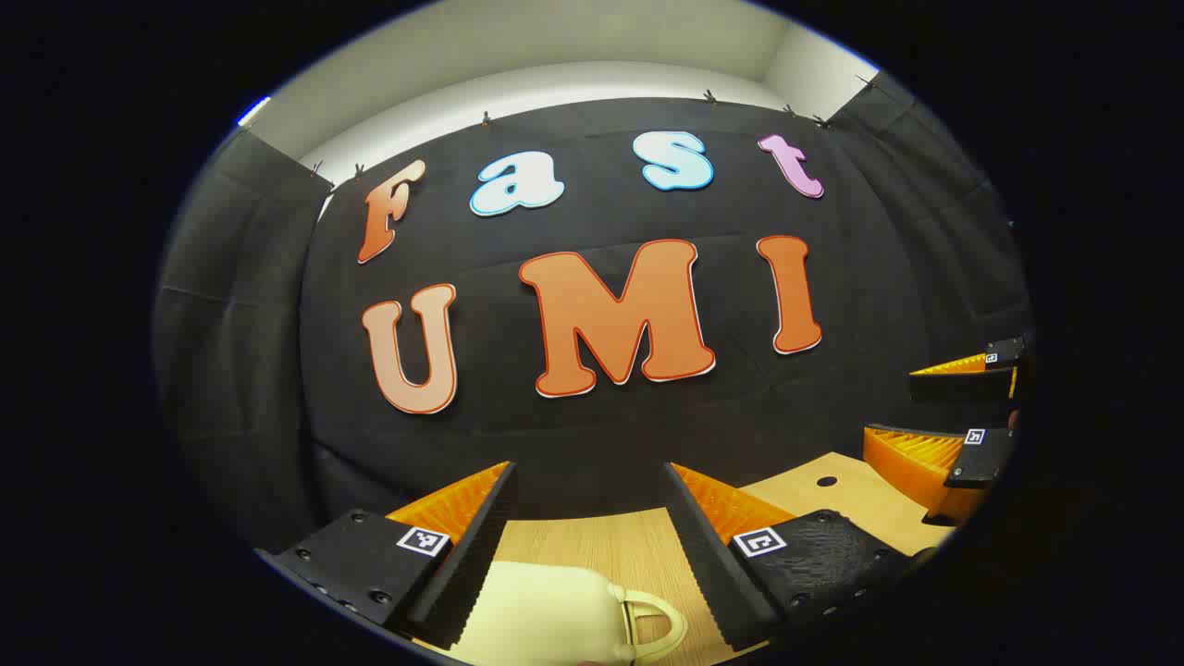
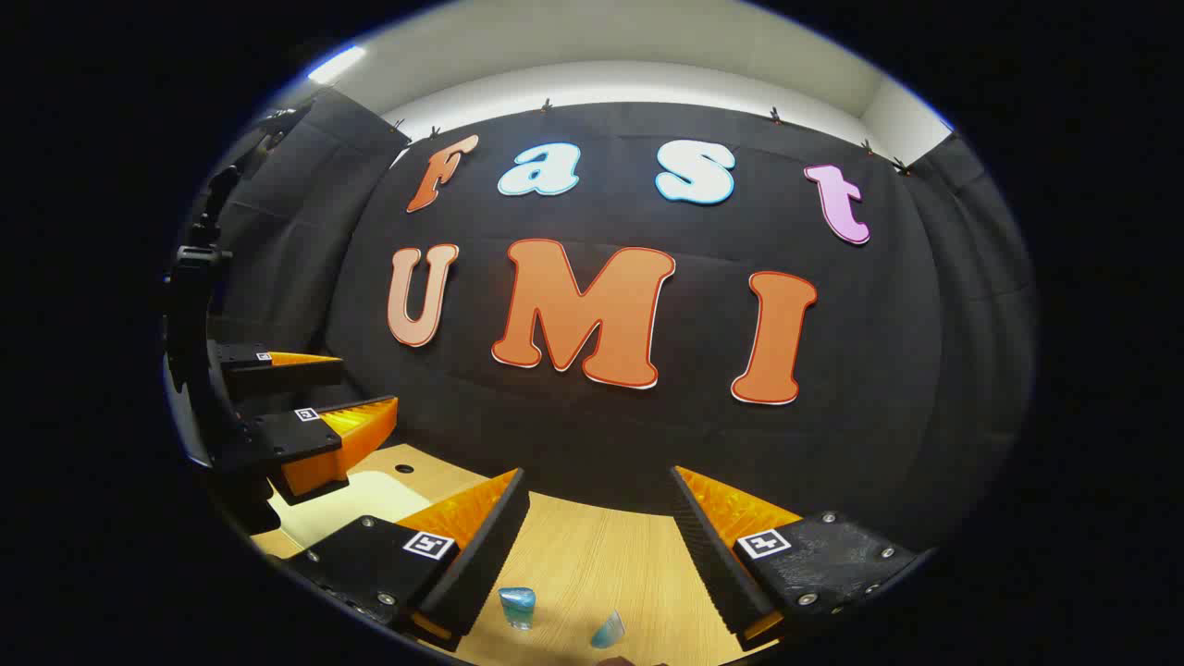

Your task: First open the suitcase, pack the skin care products into it, and then close the suitcase.

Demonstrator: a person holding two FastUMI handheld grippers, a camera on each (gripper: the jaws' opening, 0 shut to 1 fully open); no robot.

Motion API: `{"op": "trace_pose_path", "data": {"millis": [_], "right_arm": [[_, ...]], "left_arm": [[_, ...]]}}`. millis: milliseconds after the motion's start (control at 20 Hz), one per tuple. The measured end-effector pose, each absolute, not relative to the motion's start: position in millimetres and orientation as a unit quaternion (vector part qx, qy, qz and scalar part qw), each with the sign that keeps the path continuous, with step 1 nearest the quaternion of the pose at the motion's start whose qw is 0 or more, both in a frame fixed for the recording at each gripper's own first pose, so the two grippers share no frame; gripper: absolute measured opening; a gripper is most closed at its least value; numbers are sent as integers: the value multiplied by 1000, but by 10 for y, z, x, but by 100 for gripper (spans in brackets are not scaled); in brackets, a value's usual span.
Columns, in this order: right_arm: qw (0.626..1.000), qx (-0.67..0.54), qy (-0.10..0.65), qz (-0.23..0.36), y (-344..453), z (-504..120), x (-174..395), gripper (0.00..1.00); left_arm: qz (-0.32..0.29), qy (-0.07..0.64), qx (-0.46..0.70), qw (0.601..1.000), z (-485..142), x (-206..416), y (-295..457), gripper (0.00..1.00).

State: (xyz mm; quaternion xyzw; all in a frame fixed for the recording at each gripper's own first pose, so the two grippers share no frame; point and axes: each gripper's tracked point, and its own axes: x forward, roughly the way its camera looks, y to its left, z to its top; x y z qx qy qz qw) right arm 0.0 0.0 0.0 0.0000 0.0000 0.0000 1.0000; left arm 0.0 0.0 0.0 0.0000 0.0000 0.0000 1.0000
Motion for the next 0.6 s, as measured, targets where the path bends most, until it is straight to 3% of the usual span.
{"op": "trace_pose_path", "data": {"millis": [600], "right_arm": [[1000, -2, 9, -12, -87, -102, 7, 95]], "left_arm": [[-3, 8, 13, 1000, -61, 22, -6, 95]]}}
